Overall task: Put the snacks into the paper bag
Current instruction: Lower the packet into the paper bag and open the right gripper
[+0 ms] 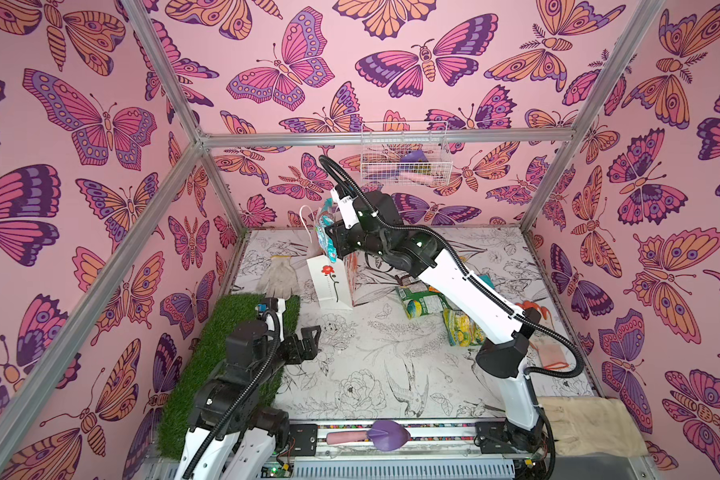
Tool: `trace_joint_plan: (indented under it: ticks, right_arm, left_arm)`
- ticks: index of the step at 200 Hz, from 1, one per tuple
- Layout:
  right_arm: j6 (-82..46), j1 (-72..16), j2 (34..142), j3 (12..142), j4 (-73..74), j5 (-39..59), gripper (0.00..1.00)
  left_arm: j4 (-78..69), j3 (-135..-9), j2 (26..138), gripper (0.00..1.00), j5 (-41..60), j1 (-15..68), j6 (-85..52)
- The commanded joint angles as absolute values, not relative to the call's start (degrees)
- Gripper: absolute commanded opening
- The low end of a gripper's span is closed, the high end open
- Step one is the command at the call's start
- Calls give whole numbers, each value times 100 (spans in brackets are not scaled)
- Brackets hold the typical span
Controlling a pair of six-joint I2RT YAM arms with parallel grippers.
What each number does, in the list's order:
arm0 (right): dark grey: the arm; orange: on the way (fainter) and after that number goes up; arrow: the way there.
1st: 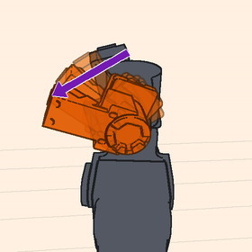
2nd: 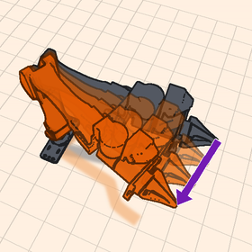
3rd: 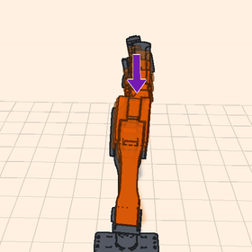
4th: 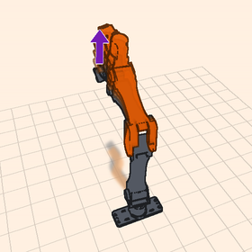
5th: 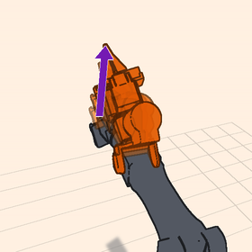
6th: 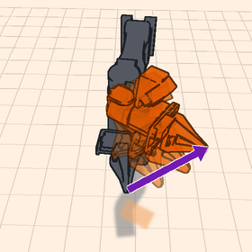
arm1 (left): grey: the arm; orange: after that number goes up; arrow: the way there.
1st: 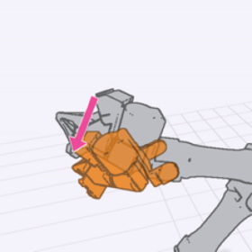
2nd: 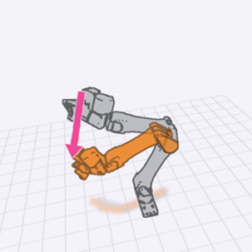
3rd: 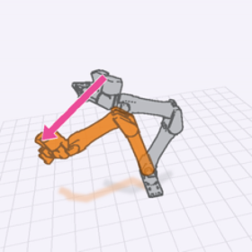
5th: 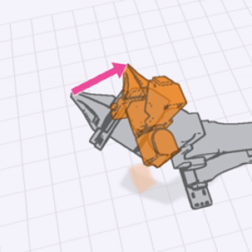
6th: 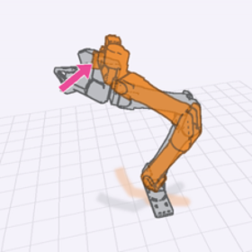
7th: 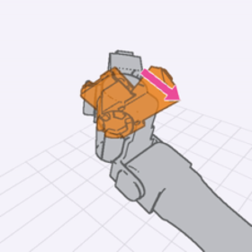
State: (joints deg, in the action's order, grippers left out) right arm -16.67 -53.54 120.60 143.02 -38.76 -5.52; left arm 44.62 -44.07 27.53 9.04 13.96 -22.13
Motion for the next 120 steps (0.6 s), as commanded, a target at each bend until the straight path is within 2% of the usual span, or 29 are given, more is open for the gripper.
trace_joint_plan:
  ticks: [1,96,120]
  right_arm:
    - [-1723,-5329,12103,14546,-3665,-659,1]
    - [-1879,-5249,12190,14572,-3718,-669,2]
    - [-1916,-5228,12212,14587,-3722,-633,6]
  left_arm:
    - [4406,-4318,2689,99,870,1425,-2232]
    - [4403,-4323,2687,99,870,1424,-2232]
    - [4406,-4316,2685,99,870,1429,-2232]
